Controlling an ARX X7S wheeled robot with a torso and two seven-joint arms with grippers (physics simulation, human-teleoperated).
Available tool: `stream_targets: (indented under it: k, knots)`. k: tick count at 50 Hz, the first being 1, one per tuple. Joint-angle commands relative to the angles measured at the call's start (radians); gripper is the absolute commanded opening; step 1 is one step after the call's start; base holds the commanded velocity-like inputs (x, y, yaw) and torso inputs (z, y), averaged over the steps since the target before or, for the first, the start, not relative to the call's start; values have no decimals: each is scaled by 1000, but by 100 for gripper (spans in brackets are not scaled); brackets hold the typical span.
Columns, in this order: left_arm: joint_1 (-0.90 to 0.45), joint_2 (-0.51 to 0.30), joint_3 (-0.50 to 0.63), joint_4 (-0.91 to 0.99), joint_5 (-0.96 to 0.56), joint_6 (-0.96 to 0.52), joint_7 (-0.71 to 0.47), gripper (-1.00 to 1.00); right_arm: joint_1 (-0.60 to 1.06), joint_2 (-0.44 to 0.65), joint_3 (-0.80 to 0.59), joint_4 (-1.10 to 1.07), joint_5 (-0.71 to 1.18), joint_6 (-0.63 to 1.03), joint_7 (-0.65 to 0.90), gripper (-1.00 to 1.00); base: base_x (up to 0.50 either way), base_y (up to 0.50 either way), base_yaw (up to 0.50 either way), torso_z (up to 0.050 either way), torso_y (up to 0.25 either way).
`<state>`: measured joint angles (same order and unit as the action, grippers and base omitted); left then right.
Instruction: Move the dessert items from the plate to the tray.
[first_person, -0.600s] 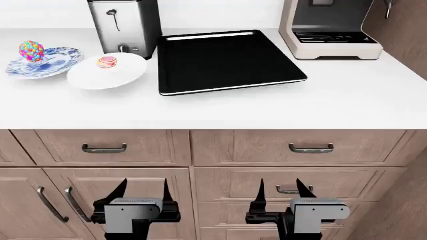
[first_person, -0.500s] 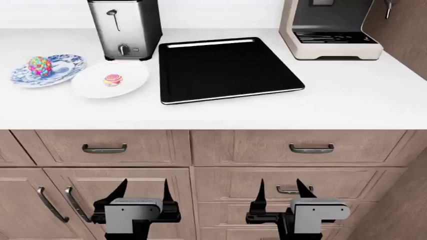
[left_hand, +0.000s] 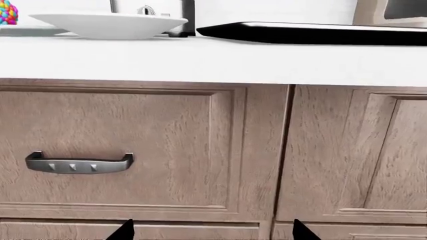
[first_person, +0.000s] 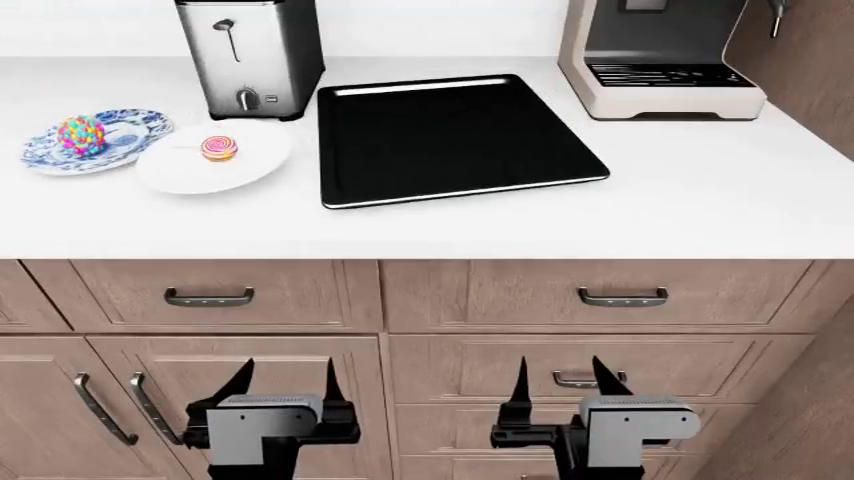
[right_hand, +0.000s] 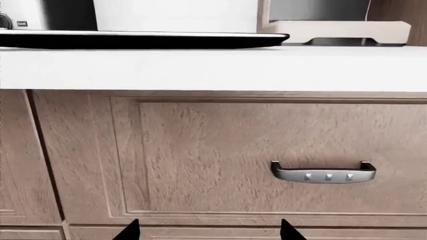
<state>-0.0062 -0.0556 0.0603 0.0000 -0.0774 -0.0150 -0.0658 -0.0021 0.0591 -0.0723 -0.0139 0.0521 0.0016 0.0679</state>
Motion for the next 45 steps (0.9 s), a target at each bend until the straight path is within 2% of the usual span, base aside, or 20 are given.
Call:
stream_targets:
  k: [1, 10, 45]
  knots:
    - [-4, -16, 21, -6, -24, 0, -17, 100, 0, 17, -22, -1, 17, -2, 18, 100, 0, 0, 0, 0, 0]
    - [1, -28, 34, -3, -38, 12, -23, 100, -2, 27, -32, -6, 27, -5, 31, 100, 0, 0, 0, 3, 0]
    - [8, -69, 87, 17, -64, 12, -52, 100, -4, 65, -73, -18, 49, -21, 77, 100, 0, 0, 0, 50, 0]
